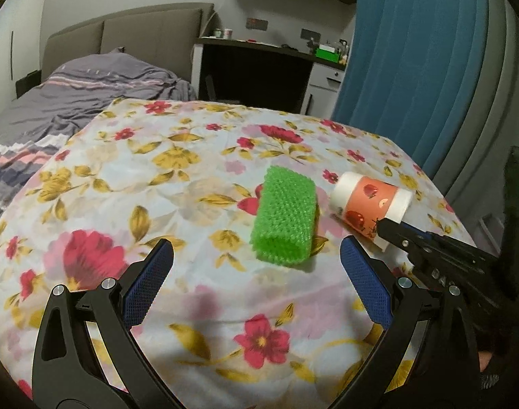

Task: Collect trash
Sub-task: 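Grasp the green scrubber with the left gripper while the right gripper grasps the orange cup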

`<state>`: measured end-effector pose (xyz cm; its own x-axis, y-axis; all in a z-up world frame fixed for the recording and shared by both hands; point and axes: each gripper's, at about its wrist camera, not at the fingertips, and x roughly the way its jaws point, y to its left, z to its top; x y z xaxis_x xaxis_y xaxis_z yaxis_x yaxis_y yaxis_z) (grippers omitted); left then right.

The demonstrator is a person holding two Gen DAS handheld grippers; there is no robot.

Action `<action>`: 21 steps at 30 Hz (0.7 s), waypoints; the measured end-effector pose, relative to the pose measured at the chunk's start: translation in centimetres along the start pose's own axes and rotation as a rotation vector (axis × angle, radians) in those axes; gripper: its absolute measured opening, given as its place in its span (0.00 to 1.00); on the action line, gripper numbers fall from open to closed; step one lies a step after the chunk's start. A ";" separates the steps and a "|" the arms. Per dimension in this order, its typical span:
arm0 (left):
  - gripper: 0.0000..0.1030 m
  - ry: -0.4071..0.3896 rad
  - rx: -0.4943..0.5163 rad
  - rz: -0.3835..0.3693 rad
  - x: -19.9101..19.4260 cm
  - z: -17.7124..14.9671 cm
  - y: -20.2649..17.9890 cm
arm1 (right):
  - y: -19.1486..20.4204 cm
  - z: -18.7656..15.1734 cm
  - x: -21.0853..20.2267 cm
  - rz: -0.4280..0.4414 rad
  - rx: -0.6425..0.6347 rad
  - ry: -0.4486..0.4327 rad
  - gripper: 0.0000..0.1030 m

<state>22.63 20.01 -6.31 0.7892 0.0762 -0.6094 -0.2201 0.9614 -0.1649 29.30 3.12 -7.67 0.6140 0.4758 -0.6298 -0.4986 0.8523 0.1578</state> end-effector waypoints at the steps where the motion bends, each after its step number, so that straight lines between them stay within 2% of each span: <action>1: 0.94 0.003 0.006 -0.004 0.4 0.2 -0.2 | 0.1 0.0 -0.3 -0.004 -0.009 -0.010 0.04; 5: 0.92 0.024 0.006 -0.013 2.1 0.7 -0.8 | -0.3 0.2 -1.5 -0.013 -0.011 -0.034 0.04; 10: 0.76 0.099 0.001 -0.023 4.8 1.3 -1.1 | -1.2 0.0 -3.1 -0.025 0.001 -0.049 0.04; 12: 0.63 0.135 -0.006 -0.032 5.7 1.4 -1.1 | -1.4 -0.1 -3.7 -0.023 0.001 -0.053 0.04; 13: 0.60 0.153 -0.004 -0.032 6.1 1.4 -1.2 | -1.5 -0.3 -3.9 -0.024 0.000 -0.055 0.04; 15: 0.45 0.181 0.003 -0.025 6.7 1.2 -1.3 | -1.5 -0.5 -4.3 -0.025 -0.004 -0.057 0.04; 16: 0.44 0.185 0.007 -0.031 6.8 1.2 -1.4 | -1.6 -0.6 -4.6 -0.026 -0.005 -0.058 0.04; 19: 0.25 0.158 0.014 -0.033 6.3 1.2 -1.5 | -1.6 -0.9 -5.1 -0.028 -0.009 -0.060 0.04; 20: 0.13 0.150 0.017 -0.039 6.0 1.3 -1.6 | -1.5 -1.0 -5.3 -0.029 -0.009 -0.059 0.04; 21: 0.11 0.136 0.018 -0.048 5.4 1.3 -1.7 | -1.5 -1.0 -5.5 -0.030 -0.009 -0.059 0.04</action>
<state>28.01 19.09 -8.30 0.7132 -0.0057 -0.7009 -0.1722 0.9679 -0.1831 26.06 -1.01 -5.23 0.6635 0.4624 -0.5881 -0.4849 0.8644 0.1326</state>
